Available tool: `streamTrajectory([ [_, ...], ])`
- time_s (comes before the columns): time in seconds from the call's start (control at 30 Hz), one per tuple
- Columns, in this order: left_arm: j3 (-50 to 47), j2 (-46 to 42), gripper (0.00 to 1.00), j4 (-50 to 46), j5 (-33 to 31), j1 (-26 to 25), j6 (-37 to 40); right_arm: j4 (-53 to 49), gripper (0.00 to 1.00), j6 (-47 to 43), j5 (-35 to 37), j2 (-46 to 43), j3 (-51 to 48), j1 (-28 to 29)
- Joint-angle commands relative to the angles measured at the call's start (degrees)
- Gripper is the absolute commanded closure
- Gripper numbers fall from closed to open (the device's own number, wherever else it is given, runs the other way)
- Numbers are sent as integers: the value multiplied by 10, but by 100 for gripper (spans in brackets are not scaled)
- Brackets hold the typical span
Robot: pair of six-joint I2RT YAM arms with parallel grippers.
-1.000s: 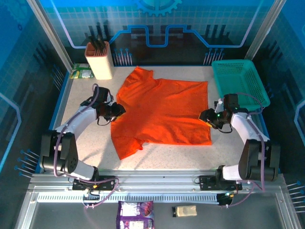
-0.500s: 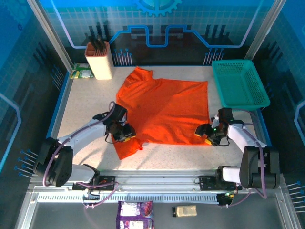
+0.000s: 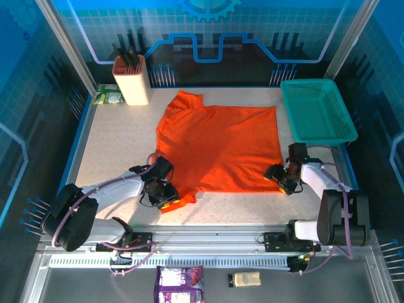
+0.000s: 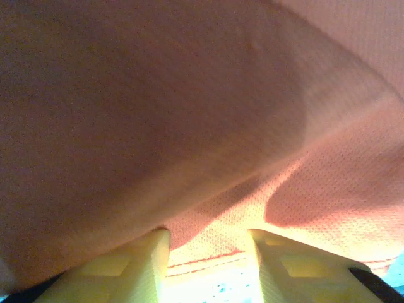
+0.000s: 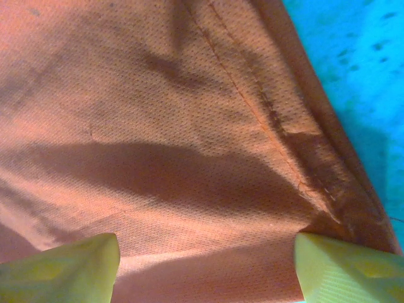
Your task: Fold the inside-out t-shirt
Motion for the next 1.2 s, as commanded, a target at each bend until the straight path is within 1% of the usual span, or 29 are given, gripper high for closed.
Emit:
streamTrajectory([
  [0.0, -18, -17, 62, -46, -28, -5, 1, -34, 26, 10, 54, -6, 18, 2],
  [0.13, -14, -34, 62, -68, -35, -5, 5, -45, 27, 7, 68, -5, 27, 4],
  [0.2, -11, -44, 62, -58, -21, -4, 2, -51, 27, 1, 60, -8, 33, 8],
  [0.3, 3, -62, 62, -43, 6, -6, -6, -73, 28, -2, 56, -27, 49, 28],
  [0.43, 44, -72, 63, -42, 12, -13, -3, -86, 28, -4, 46, -61, 65, 55],
  [0.53, 87, -44, 68, -43, 15, -27, 11, -86, 29, -11, 15, -69, 72, 65],
  [0.57, 103, -28, 72, -43, 14, -34, 15, -86, 29, -14, 3, -68, 75, 67],
  [0.63, 127, 5, 87, -39, 14, -51, 21, -89, 30, -17, -9, -66, 78, 69],
  [0.67, 137, 21, 92, -34, 16, -60, 23, -89, 30, -18, -10, -65, 78, 68],
  [0.73, 151, 51, 97, -29, 18, -75, 27, -89, 30, -21, -9, -66, 76, 70],
  [0.87, 161, 97, 100, -23, -5, -104, 29, -97, 30, -27, 3, -70, 78, 69],
  [1.0, 163, 144, 100, -5, -2, -129, 26, -92, 30, -27, 6, -76, 72, 69],
  [1.17, 142, 184, 100, 23, 4, -141, 16, -90, 30, -30, 25, -57, 60, 67],
])
